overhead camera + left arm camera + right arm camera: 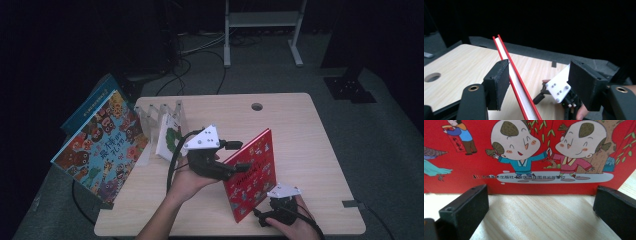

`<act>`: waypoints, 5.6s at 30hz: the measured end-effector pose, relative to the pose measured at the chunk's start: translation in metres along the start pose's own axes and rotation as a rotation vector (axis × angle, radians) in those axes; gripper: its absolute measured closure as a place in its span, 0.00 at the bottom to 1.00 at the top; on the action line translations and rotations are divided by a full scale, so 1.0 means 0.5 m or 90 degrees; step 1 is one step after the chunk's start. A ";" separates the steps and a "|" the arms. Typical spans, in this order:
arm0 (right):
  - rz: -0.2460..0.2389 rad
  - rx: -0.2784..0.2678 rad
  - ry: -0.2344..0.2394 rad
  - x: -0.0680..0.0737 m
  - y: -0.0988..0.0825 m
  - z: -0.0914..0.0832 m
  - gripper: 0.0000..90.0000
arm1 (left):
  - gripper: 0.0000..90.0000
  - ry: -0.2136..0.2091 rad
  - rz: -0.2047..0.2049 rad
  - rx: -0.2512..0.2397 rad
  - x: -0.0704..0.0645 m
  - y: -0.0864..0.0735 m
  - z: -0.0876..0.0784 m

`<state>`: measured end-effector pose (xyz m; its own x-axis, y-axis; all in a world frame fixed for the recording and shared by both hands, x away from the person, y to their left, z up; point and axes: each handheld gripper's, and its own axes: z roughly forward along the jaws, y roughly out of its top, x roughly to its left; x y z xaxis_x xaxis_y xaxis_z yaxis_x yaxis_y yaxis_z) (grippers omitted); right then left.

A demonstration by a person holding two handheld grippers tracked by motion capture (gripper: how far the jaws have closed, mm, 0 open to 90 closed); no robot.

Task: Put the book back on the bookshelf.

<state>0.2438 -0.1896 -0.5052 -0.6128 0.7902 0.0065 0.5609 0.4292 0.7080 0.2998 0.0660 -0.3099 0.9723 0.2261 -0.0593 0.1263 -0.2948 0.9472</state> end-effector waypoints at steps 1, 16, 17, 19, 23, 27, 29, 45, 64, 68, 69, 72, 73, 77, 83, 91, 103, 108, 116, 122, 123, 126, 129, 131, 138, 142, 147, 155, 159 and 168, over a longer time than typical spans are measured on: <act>0.000 0.000 0.000 0.000 0.000 0.000 0.00 | 0.36 -0.004 -0.001 -0.003 0.000 -0.001 0.000; -0.002 -0.001 0.000 0.000 0.000 0.000 0.00 | 0.43 -0.020 -0.025 0.026 -0.002 -0.039 0.014; -0.002 -0.001 0.000 0.000 0.000 0.000 0.00 | 0.44 -0.018 -0.026 0.028 0.000 -0.039 0.012; -0.002 -0.001 0.000 -0.001 0.000 0.000 0.00 | 0.51 -0.019 -0.032 0.031 0.004 -0.040 0.009; 0.000 -0.005 -0.002 -0.001 -0.001 0.000 0.01 | 0.62 -0.003 -0.030 0.041 0.004 -0.035 0.007; 0.004 -0.002 -0.001 0.000 -0.001 0.000 0.01 | 0.74 0.032 -0.017 0.054 0.007 -0.029 0.007; 0.005 -0.002 -0.001 0.000 -0.001 0.000 0.01 | 0.77 0.045 -0.007 0.061 0.009 -0.024 0.007; -0.011 -0.020 -0.005 -0.039 0.004 -0.004 0.18 | 0.87 -0.007 0.007 0.106 0.076 0.005 -0.013; 0.023 -0.026 -0.021 -0.166 0.011 0.005 0.16 | 0.87 -0.046 0.026 0.173 0.157 0.006 -0.088; 0.019 -0.026 -0.020 -0.167 0.011 0.006 0.15 | 0.84 -0.043 0.047 0.201 0.157 0.018 -0.083; 0.018 -0.025 -0.019 -0.167 0.011 0.006 0.15 | 0.81 -0.040 0.052 0.208 0.156 0.023 -0.080; 0.019 -0.025 -0.019 -0.167 0.011 0.006 0.14 | 0.76 -0.034 0.066 0.243 0.158 0.042 -0.067; 0.018 -0.025 -0.019 -0.167 0.011 0.006 0.14 | 0.76 -0.044 0.067 0.253 0.160 0.052 -0.062; 0.018 -0.025 -0.019 -0.167 0.011 0.006 0.14 | 0.71 -0.055 0.081 0.308 0.158 0.081 -0.035; 0.018 -0.025 -0.019 -0.167 0.011 0.006 0.14 | 0.71 -0.056 0.110 0.386 0.150 0.116 0.012; 0.021 -0.025 -0.019 -0.166 0.011 0.006 0.14 | 0.71 -0.058 0.128 0.448 0.134 0.149 0.083; 0.019 -0.025 -0.019 -0.167 0.011 0.006 0.14 | 0.79 -0.048 0.125 0.506 0.121 0.155 0.166; 0.018 -0.026 -0.019 -0.167 0.011 0.006 0.14 | 0.84 -0.055 0.100 0.502 0.124 0.153 0.170; 0.020 -0.025 -0.018 -0.167 0.011 0.006 0.14 | 0.88 -0.056 0.077 0.498 0.119 0.157 0.149; 0.021 -0.025 -0.018 -0.166 0.011 0.006 0.13 | 0.88 -0.057 0.050 0.453 0.120 0.173 0.091; 0.021 -0.025 -0.017 -0.166 0.012 0.006 0.13 | 0.88 -0.052 0.048 0.450 0.120 0.175 0.081; 0.020 -0.025 -0.017 -0.166 0.011 0.007 0.13 | 0.88 -0.038 0.041 0.440 0.120 0.177 0.051; 0.021 -0.025 -0.017 -0.166 0.012 0.007 0.13 | 0.88 -0.022 0.033 0.437 0.118 0.175 0.021; 0.021 -0.024 -0.017 -0.166 0.012 0.006 0.13 | 0.88 -0.013 0.030 0.439 0.115 0.173 -0.001; 0.017 -0.024 -0.015 -0.167 0.012 0.007 0.13 | 0.88 0.023 -0.007 0.419 0.116 0.151 -0.090; 0.014 -0.023 -0.015 -0.168 0.012 0.007 0.13 | 0.88 0.049 -0.030 0.408 0.122 0.133 -0.150; 0.016 -0.023 -0.016 -0.169 0.013 0.008 0.13 | 0.88 0.082 -0.057 0.405 0.128 0.112 -0.210; 0.019 -0.023 -0.019 -0.170 0.015 0.010 0.13 | 0.88 0.127 -0.081 0.410 0.133 0.089 -0.295; 0.019 -0.023 -0.019 -0.170 0.015 0.010 0.13 | 0.88 0.150 -0.096 0.415 0.134 0.079 -0.334; 0.022 -0.022 -0.023 -0.170 0.016 0.011 0.12 | 0.88 0.190 -0.134 0.419 0.133 0.058 -0.421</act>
<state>0.3036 -0.2507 -0.5040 -0.5720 0.8202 0.0067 0.5619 0.3859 0.7317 0.3266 0.2679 -0.2201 0.8314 0.5541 -0.0416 0.4868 -0.6901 0.5356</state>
